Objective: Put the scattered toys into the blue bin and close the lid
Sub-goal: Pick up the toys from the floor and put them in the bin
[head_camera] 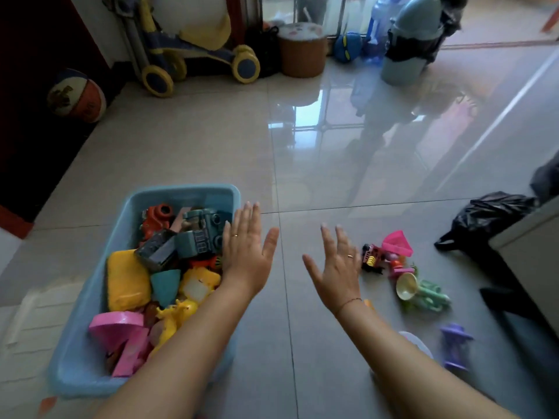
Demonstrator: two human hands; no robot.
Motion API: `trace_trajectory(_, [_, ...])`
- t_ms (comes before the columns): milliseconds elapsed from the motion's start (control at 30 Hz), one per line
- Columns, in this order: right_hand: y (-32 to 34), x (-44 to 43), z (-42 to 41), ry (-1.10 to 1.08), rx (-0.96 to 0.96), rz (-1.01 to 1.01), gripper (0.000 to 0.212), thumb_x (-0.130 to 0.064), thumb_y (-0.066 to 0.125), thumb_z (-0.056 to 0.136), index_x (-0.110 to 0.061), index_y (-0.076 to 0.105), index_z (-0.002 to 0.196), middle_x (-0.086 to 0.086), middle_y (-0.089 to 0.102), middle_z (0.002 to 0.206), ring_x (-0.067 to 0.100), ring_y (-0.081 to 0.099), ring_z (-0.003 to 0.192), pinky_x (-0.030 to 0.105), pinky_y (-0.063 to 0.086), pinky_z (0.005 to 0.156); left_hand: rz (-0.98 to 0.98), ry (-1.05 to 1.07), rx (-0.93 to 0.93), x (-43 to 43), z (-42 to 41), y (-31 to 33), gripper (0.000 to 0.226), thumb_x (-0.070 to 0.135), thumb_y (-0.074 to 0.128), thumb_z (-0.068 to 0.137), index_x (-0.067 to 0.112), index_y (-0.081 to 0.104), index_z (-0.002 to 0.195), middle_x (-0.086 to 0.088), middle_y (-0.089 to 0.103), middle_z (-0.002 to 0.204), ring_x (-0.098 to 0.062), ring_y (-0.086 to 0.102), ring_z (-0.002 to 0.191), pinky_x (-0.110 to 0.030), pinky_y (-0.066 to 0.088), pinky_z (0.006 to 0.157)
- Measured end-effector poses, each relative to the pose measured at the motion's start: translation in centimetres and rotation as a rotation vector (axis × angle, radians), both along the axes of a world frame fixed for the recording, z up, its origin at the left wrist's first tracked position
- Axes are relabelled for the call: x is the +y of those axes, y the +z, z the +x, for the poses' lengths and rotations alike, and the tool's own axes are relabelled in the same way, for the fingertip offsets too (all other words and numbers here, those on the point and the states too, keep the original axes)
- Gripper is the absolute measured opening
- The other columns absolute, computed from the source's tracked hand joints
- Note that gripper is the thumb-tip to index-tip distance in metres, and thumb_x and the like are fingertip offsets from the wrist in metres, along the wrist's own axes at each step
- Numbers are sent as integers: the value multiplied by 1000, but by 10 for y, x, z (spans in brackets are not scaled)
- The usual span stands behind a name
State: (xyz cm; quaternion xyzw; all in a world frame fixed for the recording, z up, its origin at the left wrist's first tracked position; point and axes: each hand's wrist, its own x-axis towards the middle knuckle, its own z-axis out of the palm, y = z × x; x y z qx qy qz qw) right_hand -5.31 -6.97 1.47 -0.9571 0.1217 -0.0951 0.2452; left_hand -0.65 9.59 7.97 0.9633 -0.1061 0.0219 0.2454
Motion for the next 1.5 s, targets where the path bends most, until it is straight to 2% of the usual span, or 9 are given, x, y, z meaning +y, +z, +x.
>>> trace_trajectory(233, [-46, -165, -42, -290, 268, 21, 95, -55, 68, 73, -24, 19, 148, 14, 24, 152, 34, 27, 137, 48, 21, 112, 206, -285, 261, -119, -3, -81, 70, 55, 30, 94, 25, 0, 150, 1, 0, 159, -18, 1, 145, -35, 2, 116])
trace_trajectory(533, [-127, -216, -62, -365, 569, 5, 100, -73, 56, 70, -29, 12, 148, 4, 11, 157, 26, 8, 144, 45, 9, 116, 230, -413, 416, -222, 13, -146, 76, 52, 43, 91, 29, 1, 150, -1, 2, 159, -24, 10, 144, -38, 15, 114])
trace_trajectory(667, [-145, -214, -63, -357, 446, 7, 85, -68, 47, 70, -24, 37, 142, 14, 34, 148, 37, 27, 137, 49, 22, 112, 136, -304, 488, -250, 23, -166, 79, 52, 48, 89, 26, 3, 150, -1, 7, 158, -26, 17, 141, -39, 21, 111])
trace_trajectory(833, [-161, -206, -71, -360, 332, -52, 74, -25, 78, 65, -20, 50, 132, 21, 52, 133, 46, 45, 120, 57, 38, 99, 222, -326, 435, -253, 27, -188, 76, 45, 51, 90, 28, 7, 150, -2, 13, 157, -25, 22, 139, -38, 25, 110])
trace_trajectory(1000, [-159, -208, -68, -379, 252, -49, 51, -37, 44, 75, -26, 50, 124, 18, 61, 119, 45, 57, 103, 53, 47, 86, 202, -356, 381, -249, 30, -197, 71, 35, 52, 92, 25, 11, 149, -10, 39, 142, -28, 34, 126, -33, 30, 105])
trace_trajectory(1167, [-159, -217, -63, -393, 321, 48, 60, -44, 30, 76, -20, 61, 122, 15, 62, 121, 43, 54, 106, 49, 43, 93, 60, -266, 371, -213, 12, -192, 64, 27, 53, 91, 19, 24, 147, -9, 51, 130, -28, 37, 121, -31, 32, 101])
trace_trajectory(1300, [-141, -209, -66, -369, 397, 150, 39, -30, 49, 90, -26, 54, 129, 8, 59, 124, 35, 47, 113, 39, 37, 96, 33, -198, 346, -166, -5, -175, 53, 24, 52, 92, 16, 35, 142, -6, 51, 131, -26, 36, 123, -27, 29, 102])
trace_trajectory(1433, [-112, -171, -77, -467, 235, 148, 32, -13, 56, 88, -12, 60, 120, 17, 63, 110, 40, 51, 102, 42, 41, 86, -43, -158, 295, -126, -26, -144, 50, 23, 54, 92, 17, 40, 140, -3, 53, 130, -22, 36, 124, -25, 32, 99])
trace_trajectory(1500, [-91, -143, -72, -440, 113, 163, 28, -17, 53, 88, -9, 63, 113, 17, 65, 106, 41, 54, 96, 42, 43, 82, -125, -128, 239, -109, -38, -121, 51, 20, 58, 90, 17, 43, 138, -3, 55, 128, -23, 38, 125, -29, 35, 100])
